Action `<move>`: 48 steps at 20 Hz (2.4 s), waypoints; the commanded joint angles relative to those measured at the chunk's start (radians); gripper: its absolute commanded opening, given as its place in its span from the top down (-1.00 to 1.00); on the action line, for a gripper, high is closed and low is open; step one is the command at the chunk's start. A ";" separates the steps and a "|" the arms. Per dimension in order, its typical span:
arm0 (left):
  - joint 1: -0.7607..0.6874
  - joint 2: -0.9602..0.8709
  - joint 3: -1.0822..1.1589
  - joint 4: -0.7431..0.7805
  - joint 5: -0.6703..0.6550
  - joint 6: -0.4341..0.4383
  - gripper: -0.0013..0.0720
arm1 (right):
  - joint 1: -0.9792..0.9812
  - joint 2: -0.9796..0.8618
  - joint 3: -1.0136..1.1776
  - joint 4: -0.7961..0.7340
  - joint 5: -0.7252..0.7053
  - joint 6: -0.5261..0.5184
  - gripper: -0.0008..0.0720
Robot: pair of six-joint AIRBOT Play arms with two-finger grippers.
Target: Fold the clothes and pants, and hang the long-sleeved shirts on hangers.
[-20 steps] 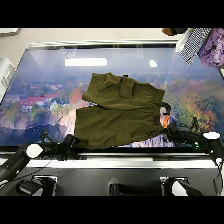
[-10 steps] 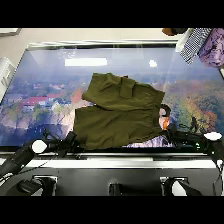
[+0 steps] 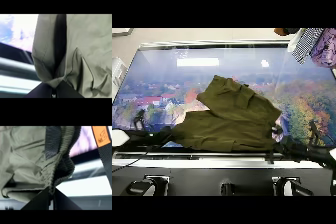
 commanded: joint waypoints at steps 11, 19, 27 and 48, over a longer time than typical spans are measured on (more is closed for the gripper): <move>0.014 -0.442 0.520 -0.221 -0.169 0.178 0.94 | -0.003 -0.160 0.330 -0.136 0.134 0.308 0.90; -0.060 -0.930 0.986 -0.380 -0.163 0.134 0.93 | -0.003 -0.430 0.330 -0.171 -0.043 0.315 0.90; -0.082 -1.180 1.278 -0.497 -0.016 0.010 0.93 | -0.003 -0.462 0.330 -0.255 -0.393 0.467 0.90; -0.134 -1.415 1.279 -0.525 0.266 -0.010 -0.44 | -0.005 -0.795 0.332 0.133 -0.887 0.093 -0.51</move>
